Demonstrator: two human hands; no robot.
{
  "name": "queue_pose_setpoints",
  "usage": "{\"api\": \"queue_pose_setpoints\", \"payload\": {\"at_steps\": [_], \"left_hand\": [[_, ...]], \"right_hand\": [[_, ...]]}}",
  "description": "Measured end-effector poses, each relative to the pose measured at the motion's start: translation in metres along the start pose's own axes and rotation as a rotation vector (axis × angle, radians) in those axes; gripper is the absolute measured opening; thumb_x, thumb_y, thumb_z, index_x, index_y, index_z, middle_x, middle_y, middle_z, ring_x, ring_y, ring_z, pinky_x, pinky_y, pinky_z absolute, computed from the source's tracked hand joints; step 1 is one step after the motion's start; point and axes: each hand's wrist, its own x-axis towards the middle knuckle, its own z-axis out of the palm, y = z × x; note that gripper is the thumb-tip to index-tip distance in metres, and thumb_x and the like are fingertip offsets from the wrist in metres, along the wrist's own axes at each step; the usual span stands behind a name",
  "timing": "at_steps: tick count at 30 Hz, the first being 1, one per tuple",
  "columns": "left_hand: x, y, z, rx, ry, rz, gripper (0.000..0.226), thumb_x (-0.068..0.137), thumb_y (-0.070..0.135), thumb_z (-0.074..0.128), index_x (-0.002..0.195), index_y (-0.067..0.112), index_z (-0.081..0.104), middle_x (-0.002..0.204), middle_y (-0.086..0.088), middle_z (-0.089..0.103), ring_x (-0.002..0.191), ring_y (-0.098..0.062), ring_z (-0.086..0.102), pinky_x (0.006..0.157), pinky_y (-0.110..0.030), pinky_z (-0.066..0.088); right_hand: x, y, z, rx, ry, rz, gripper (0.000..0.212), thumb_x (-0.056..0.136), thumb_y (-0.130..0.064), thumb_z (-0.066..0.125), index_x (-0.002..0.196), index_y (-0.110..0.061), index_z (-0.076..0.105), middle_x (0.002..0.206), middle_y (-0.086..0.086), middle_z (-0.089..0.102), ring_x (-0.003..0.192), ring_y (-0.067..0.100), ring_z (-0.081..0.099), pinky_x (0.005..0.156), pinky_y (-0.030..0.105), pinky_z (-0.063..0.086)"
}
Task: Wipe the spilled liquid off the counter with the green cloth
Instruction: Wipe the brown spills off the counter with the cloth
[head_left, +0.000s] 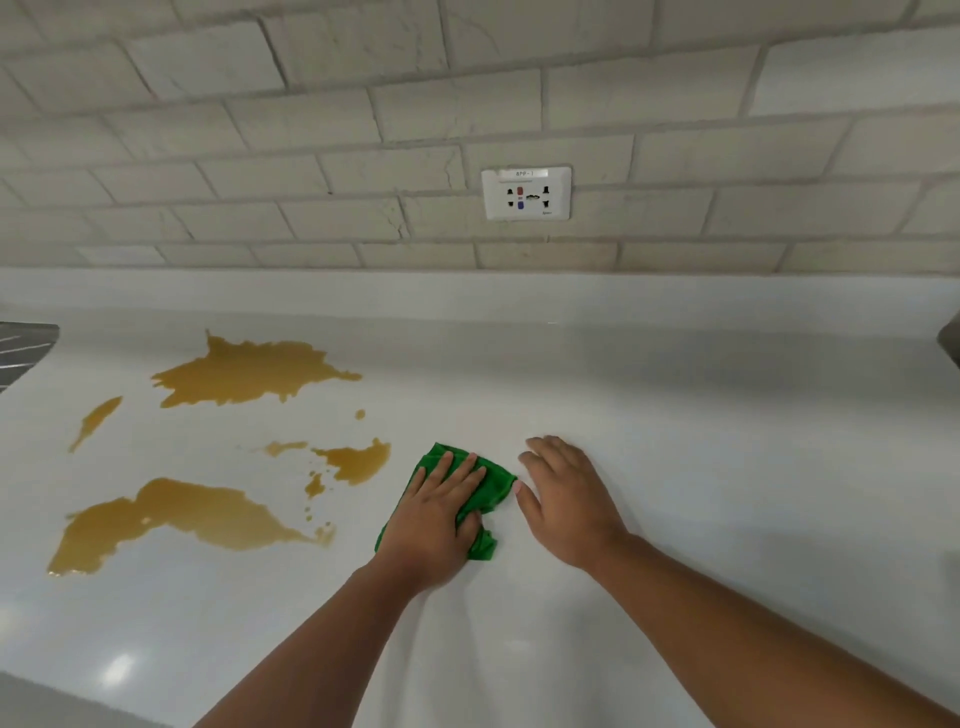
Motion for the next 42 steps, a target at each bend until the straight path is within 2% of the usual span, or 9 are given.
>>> {"api": "queue_pose_setpoints", "payload": {"at_steps": [5,11,17,20,24,30,34,38,42], "left_hand": [[-0.028,-0.027,-0.008,-0.061,0.047,-0.031,0.069,0.087,0.042,0.012,0.152,0.027,0.031,0.161,0.014,0.018,0.151,-0.012,0.005,0.120,-0.027,-0.006],[-0.053,-0.069,-0.018,-0.082,0.017,-0.001,0.054,0.099,0.027,0.033,0.153,0.027,0.029,0.161,0.015,0.014,0.151,-0.010,0.001,0.119,-0.025,-0.008],[-0.043,-0.113,-0.041,-0.119,0.051,-0.122,0.048,0.102,0.017,0.037,0.150,0.024,0.036,0.161,0.009,0.023,0.151,-0.016,0.012,0.121,-0.034,0.012],[-0.028,-0.109,-0.049,-0.105,-0.006,-0.158,0.052,0.102,0.020,0.038,0.153,0.020,0.029,0.164,0.003,0.015,0.152,-0.023,0.007,0.123,-0.043,0.006],[-0.021,-0.090,-0.043,-0.003,-0.080,0.021,0.058,0.102,0.021,0.038,0.157,0.017,0.017,0.165,0.000,0.004,0.152,-0.025,-0.002,0.123,-0.045,0.000],[-0.058,-0.138,-0.042,-0.121,-0.192,0.443,0.058,0.098,0.016,0.043,0.154,0.023,0.028,0.161,0.012,0.012,0.149,-0.007,-0.002,0.120,-0.024,-0.008],[-0.057,-0.176,-0.049,-0.117,-0.105,0.313,0.055,0.097,0.021,0.039,0.152,0.022,0.034,0.161,0.009,0.019,0.151,-0.012,0.004,0.124,-0.036,0.001],[-0.018,-0.167,-0.057,-0.011,-0.039,0.011,0.056,0.101,0.019,0.039,0.155,0.019,0.024,0.164,0.002,0.012,0.152,-0.023,0.003,0.123,-0.045,0.004],[0.002,-0.134,-0.049,0.084,-0.051,0.052,0.057,0.101,0.026,0.033,0.156,0.018,0.019,0.165,0.000,0.010,0.151,-0.030,0.003,0.121,-0.051,0.006]], "right_hand": [[-0.009,-0.040,0.008,-0.025,-0.084,-0.014,0.058,0.099,-0.045,0.026,0.131,-0.011,0.059,0.144,0.009,0.052,0.137,0.029,0.042,0.117,0.045,0.031],[0.002,-0.079,0.012,-0.029,-0.133,0.010,0.087,0.094,-0.057,-0.009,0.145,-0.011,0.044,0.158,0.010,0.033,0.149,0.028,0.021,0.122,0.044,0.014],[0.010,-0.112,0.030,-0.095,-0.235,0.162,0.066,0.100,-0.050,0.013,0.155,-0.014,0.021,0.165,0.007,0.008,0.153,0.026,0.000,0.124,0.045,0.003],[0.009,-0.126,0.040,-0.100,-0.272,0.246,0.064,0.104,-0.047,0.022,0.157,-0.014,0.010,0.166,0.005,-0.006,0.152,0.024,-0.013,0.122,0.049,-0.005],[0.010,-0.124,0.043,-0.010,-0.220,0.278,0.060,0.105,-0.044,0.023,0.158,-0.018,0.013,0.166,0.000,-0.003,0.152,0.017,-0.010,0.123,0.043,-0.006],[-0.006,-0.121,0.041,0.014,-0.198,0.248,0.061,0.105,-0.044,0.025,0.158,-0.017,0.016,0.166,-0.003,0.001,0.152,0.012,-0.008,0.123,0.036,-0.006],[-0.016,-0.124,0.044,0.001,-0.142,0.258,0.083,0.090,-0.063,0.009,0.157,-0.015,0.019,0.166,-0.003,0.006,0.152,0.010,-0.005,0.123,0.033,-0.004],[-0.020,-0.122,0.046,0.051,-0.036,0.332,0.092,0.085,-0.071,0.018,0.156,-0.012,0.023,0.165,0.000,0.010,0.152,0.012,-0.001,0.124,0.031,-0.001],[-0.022,-0.122,0.048,0.018,-0.037,0.339,0.090,0.085,-0.069,0.015,0.154,-0.012,0.027,0.165,0.002,0.015,0.152,0.014,0.003,0.123,0.029,-0.003]]}}
